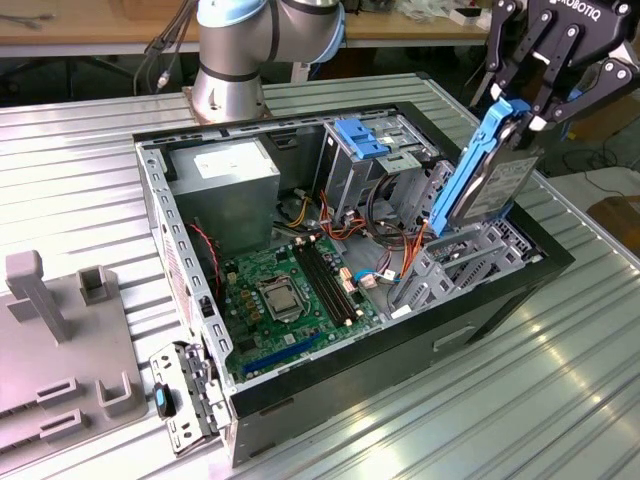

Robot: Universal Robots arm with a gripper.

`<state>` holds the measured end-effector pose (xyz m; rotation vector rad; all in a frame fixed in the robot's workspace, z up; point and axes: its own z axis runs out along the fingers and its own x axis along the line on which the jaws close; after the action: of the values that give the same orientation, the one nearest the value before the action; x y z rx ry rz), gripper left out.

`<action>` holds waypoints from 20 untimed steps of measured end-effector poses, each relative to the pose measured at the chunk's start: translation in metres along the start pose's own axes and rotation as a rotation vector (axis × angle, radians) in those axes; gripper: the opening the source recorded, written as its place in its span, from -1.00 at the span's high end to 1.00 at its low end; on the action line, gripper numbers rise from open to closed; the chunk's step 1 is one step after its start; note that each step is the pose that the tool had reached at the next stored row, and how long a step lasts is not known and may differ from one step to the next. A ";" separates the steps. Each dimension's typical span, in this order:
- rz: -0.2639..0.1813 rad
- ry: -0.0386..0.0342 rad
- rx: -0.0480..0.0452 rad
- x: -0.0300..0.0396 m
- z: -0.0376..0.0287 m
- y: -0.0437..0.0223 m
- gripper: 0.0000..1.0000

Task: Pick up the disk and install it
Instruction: 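Insert the disk into the insertion slot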

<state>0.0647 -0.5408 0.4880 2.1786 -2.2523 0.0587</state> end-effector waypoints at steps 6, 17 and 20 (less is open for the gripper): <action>0.000 0.0001 0.0000 0.0015 0.0091 -0.0031 0.26; 0.000 -0.0011 -0.0001 0.0118 0.0274 -0.0062 0.26; 0.000 -0.0011 0.0000 0.0117 0.0301 -0.0063 0.26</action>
<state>0.0713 -0.5537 0.4584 2.1790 -2.2530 0.0575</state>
